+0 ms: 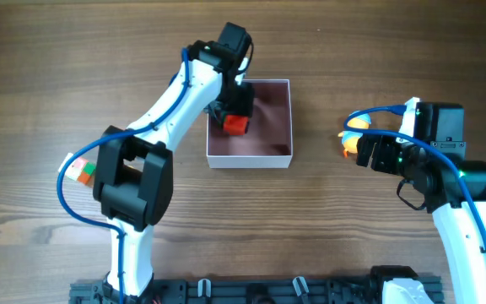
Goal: Pack container
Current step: 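Carry the fire truck into the white box and release it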
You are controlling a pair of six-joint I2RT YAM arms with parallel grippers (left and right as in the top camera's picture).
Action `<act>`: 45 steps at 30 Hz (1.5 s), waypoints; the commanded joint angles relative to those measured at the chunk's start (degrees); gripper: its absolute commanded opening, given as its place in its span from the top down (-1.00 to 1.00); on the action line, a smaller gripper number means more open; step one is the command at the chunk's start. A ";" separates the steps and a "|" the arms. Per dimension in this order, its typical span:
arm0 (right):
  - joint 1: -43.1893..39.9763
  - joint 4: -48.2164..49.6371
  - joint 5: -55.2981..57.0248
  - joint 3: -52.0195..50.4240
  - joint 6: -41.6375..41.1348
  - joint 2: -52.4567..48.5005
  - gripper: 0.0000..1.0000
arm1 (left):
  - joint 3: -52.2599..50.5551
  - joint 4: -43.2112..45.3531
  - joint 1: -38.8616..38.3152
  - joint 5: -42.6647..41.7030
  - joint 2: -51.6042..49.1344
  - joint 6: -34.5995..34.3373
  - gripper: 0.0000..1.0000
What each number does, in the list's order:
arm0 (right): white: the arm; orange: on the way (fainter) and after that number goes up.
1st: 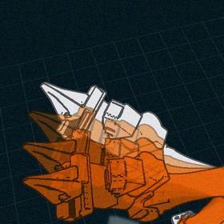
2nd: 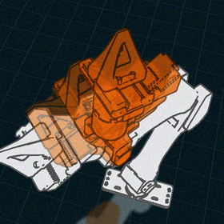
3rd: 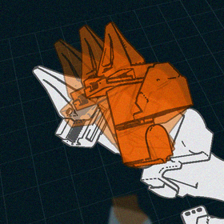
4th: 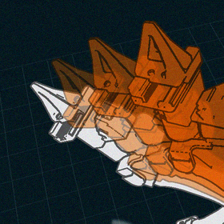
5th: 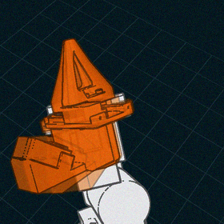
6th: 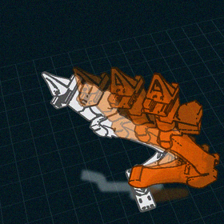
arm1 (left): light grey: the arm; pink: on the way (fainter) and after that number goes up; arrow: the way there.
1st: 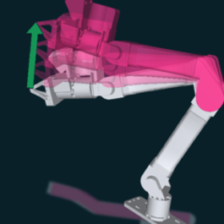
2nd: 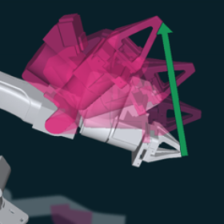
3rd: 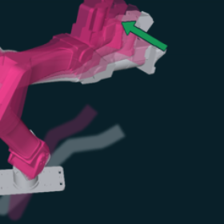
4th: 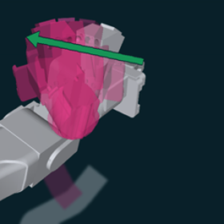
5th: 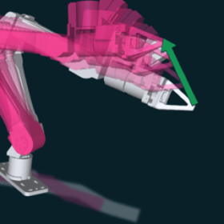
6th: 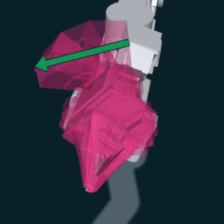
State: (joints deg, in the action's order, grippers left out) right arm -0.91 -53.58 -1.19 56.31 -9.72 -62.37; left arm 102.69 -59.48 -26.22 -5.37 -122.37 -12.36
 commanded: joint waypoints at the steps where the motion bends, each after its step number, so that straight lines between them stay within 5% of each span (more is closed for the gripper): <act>1: 0.09 -0.09 1.18 1.22 0.76 -0.42 -0.99 | 0.07 1.77 -0.59 1.27 -0.28 -0.13 -0.21; 6: 0.09 -0.07 1.20 1.22 0.74 -0.42 -1.00 | 0.09 1.57 -1.36 1.40 0.15 -0.11 -0.04; 12: 0.09 -0.04 1.20 1.22 0.74 -0.42 -1.00 | 0.09 1.95 -4.79 2.69 5.03 2.62 -0.13; 19: 0.09 -0.09 1.20 1.22 0.72 -0.42 -0.99 | 0.07 0.57 -9.03 2.21 3.87 6.16 0.69; 23: 0.09 -0.26 1.18 1.22 0.72 -0.42 -0.99 | 0.07 1.44 -9.27 2.23 1.36 6.21 0.91; 45: 0.09 -0.63 1.20 1.22 0.76 -0.42 -1.00 | 0.07 6.49 -1.62 8.44 -3.80 10.62 0.89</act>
State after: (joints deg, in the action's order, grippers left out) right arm -0.91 -54.04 -1.19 56.31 -9.72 -62.37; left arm 102.72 -51.72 -28.60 2.17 -125.84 -2.76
